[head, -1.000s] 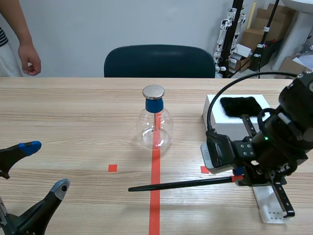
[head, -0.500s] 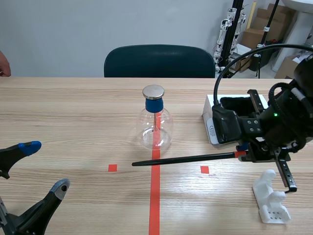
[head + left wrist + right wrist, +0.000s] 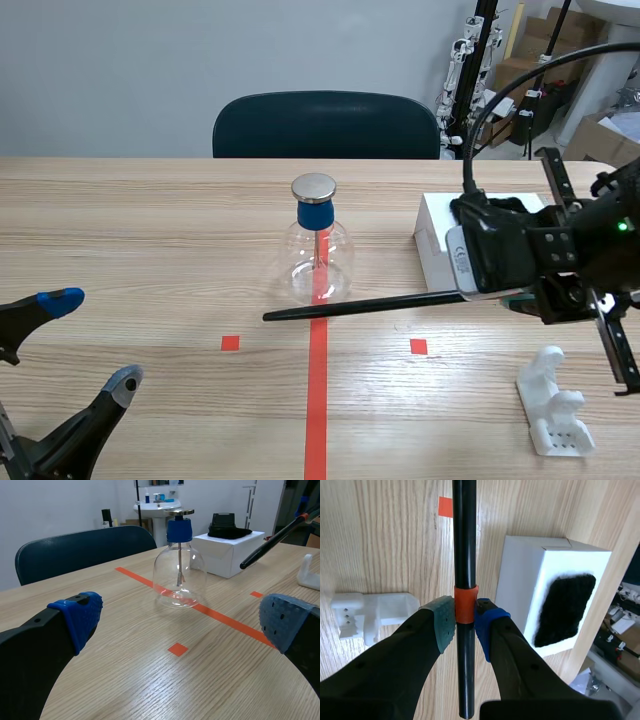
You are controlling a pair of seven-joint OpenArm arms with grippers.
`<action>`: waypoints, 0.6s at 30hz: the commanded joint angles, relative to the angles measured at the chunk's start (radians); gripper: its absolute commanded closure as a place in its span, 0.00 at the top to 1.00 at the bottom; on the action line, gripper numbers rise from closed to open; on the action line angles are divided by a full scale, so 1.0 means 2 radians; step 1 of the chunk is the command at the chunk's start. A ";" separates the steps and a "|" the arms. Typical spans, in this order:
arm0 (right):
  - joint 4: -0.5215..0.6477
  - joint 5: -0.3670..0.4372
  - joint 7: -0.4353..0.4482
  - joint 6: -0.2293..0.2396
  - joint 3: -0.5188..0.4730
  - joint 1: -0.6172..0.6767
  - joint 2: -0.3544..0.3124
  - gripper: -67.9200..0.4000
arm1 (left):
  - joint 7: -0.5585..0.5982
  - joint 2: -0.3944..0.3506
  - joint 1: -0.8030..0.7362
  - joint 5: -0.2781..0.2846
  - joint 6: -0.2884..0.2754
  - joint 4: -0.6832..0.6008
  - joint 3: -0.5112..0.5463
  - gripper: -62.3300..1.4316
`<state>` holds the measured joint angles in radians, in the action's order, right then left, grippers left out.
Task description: Do the electroscope experiment. pick up the black charging rod
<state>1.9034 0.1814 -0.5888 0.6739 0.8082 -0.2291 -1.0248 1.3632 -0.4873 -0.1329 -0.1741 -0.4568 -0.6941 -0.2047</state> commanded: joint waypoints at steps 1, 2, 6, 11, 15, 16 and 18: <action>0.014 -0.014 0.011 -0.001 -0.032 0.022 -0.003 0.01 | 0.008 0.001 0.001 0.006 -0.001 -0.003 0.002 1.00; 0.019 -0.023 0.016 -0.001 -0.052 0.039 -0.001 0.01 | 0.008 0.001 0.001 0.006 -0.001 -0.003 0.002 1.00; 0.039 -0.054 0.029 0.001 -0.136 0.111 0.015 0.01 | 0.008 0.001 0.001 0.006 -0.001 -0.003 0.002 1.00; 0.065 -0.112 0.060 0.018 -0.239 0.200 0.047 0.01 | 0.008 0.001 0.001 0.006 -0.001 -0.003 0.002 1.00; 0.089 -0.161 0.106 0.030 -0.324 0.273 0.089 0.01 | 0.008 0.001 0.001 0.006 -0.001 -0.003 0.002 1.00; 0.096 -0.178 0.118 0.030 -0.343 0.288 0.102 0.01 | 0.008 0.001 0.001 0.006 -0.001 -0.003 0.002 1.00; 0.114 -0.222 0.147 0.030 -0.382 0.322 0.135 0.01 | 0.008 0.001 0.001 0.006 -0.001 -0.003 0.002 1.00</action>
<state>2.1025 -0.2493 -0.3077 0.7395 0.0498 0.4179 -0.7712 1.3632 -0.4873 -0.1329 -0.1738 -0.4568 -0.6941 -0.2047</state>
